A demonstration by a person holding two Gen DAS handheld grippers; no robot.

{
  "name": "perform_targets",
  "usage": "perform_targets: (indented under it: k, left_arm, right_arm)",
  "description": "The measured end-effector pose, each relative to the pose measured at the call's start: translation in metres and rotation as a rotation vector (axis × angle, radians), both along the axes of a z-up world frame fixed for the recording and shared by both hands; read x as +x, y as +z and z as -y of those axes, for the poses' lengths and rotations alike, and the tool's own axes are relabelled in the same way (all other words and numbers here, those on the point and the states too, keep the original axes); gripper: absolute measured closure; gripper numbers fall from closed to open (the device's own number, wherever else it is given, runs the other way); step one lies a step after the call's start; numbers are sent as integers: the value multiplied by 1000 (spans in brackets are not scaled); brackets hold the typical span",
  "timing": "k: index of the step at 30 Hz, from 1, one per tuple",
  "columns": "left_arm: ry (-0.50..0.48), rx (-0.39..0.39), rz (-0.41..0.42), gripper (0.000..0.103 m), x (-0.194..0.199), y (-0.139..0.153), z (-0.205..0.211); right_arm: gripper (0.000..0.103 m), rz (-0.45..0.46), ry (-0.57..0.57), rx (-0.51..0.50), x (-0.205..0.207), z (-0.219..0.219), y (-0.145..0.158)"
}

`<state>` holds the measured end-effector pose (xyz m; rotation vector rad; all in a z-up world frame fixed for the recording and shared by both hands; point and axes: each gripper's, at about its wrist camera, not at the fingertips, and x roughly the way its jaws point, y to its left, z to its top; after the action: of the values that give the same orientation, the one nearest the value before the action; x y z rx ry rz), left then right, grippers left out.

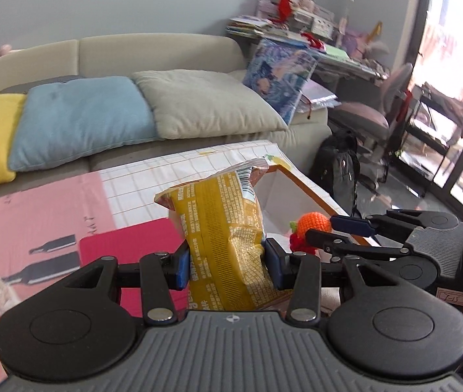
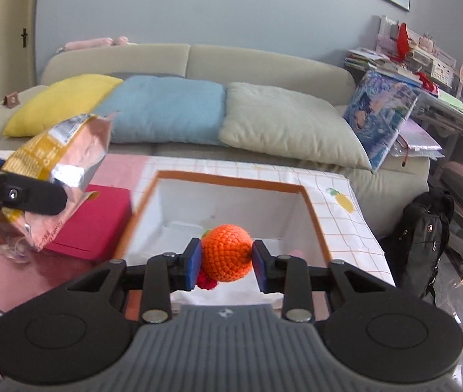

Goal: Organize soft objects
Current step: 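Carry the ball and snack bag into the orange-rimmed box and release both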

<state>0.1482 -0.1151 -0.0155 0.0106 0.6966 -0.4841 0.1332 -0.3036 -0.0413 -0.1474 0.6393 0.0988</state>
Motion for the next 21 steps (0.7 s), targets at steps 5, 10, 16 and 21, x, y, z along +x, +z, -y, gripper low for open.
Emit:
perform_targets:
  k: [5, 10, 16, 21]
  left_arm:
    - [-65, 65, -33, 52, 24, -8, 29]
    - [-85, 81, -106, 52, 53, -20, 47]
    - [-109, 170, -165, 52, 76, -41, 64]
    - [-145, 227, -181, 53, 85, -51, 74]
  right_arm:
    - [70, -35, -10, -2, 23, 15, -14]
    - [70, -68, 1, -33, 44, 21, -28]
    - [70, -118, 22, -63, 68, 31, -46]
    - [70, -173, 28, -49, 80, 36, -56]
